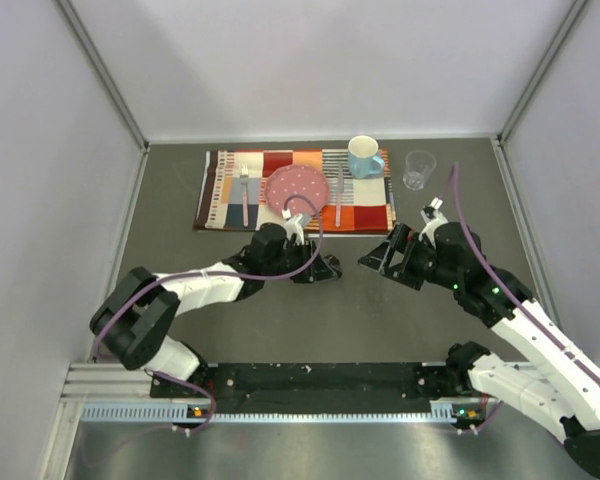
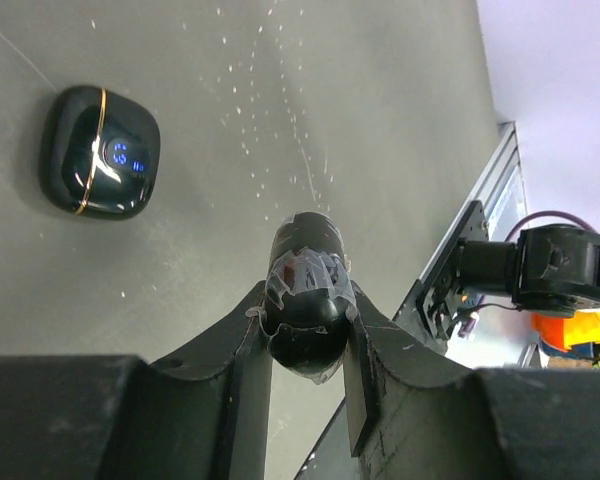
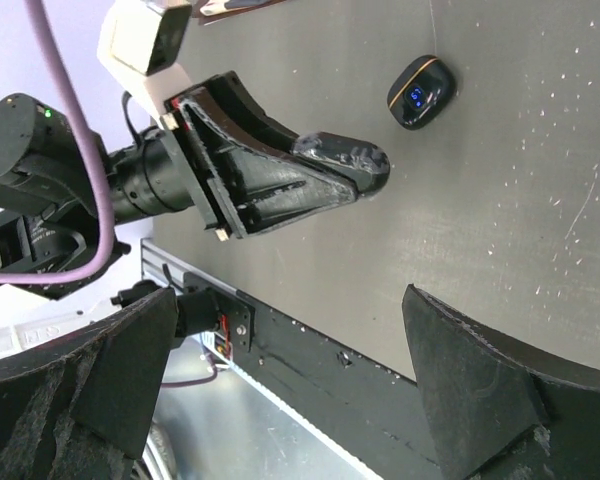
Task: Insert the wireless bluetooth earbuds into the charging case
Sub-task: Place the charging case at the center of the board.
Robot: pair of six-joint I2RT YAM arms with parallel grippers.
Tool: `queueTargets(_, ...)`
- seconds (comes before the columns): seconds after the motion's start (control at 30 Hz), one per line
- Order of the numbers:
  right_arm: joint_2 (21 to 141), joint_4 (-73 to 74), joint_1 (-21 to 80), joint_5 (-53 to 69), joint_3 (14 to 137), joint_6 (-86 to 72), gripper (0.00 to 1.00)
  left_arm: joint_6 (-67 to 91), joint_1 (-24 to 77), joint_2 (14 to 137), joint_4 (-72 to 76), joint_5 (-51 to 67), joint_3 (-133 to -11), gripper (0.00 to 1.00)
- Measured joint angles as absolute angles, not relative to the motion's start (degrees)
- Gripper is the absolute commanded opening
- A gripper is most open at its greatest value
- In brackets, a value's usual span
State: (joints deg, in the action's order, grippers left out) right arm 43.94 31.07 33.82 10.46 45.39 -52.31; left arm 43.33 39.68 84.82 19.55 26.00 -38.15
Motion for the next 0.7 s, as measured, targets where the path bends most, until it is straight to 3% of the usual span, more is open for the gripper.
queueTargets(0.4,44.31,31.03,33.82,10.52,43.55,-52.64,0.94,43.86,42.26,89.56,14.83,22.65,-36.93,0.06)
queueTargets(0.53,44.99,31.03,33.82,10.79,43.55,-52.64,0.94,44.64,42.37,91.81,14.72,21.74,-37.01,0.19)
queueTargets(0.7,44.99,31.03,33.82,10.87,43.51,-52.71,0.94,45.76,42.68,94.02,14.92,21.65,-37.76,0.26)
